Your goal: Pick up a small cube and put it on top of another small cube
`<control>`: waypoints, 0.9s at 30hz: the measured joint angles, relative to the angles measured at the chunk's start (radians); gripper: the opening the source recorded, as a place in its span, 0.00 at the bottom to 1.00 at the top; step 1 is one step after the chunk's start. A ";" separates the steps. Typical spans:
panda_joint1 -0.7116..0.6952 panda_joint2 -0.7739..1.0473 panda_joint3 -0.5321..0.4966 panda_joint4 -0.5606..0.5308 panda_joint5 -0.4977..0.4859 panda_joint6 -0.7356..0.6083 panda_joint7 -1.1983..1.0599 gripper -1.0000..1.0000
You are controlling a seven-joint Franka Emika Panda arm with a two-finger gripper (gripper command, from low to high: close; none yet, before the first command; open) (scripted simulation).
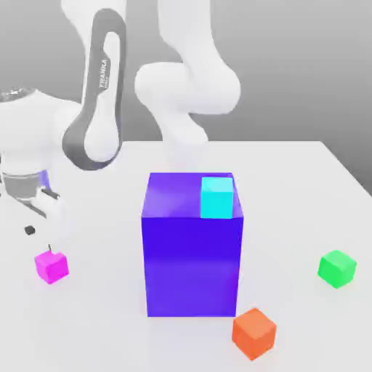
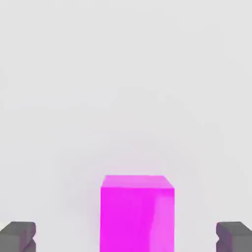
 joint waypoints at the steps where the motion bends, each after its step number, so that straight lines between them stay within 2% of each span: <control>1: -0.026 0.037 0.036 0.008 0.044 0.026 -0.033 0.50; 3: -0.102 0.108 0.125 0.024 0.111 0.081 -0.085 0.50; 4: -0.128 0.136 0.158 0.032 0.139 0.103 -0.107 0.00; 11: -0.138 0.140 0.167 0.032 0.135 0.106 -0.104 0.00; 15: -0.057 0.019 0.054 0.001 -0.006 0.016 0.004 0.00; 18: -0.034 -0.069 0.007 -0.014 -0.120 -0.052 0.105 0.00; 27: 0.263 -0.093 0.222 0.089 -0.182 -0.123 0.216 0.00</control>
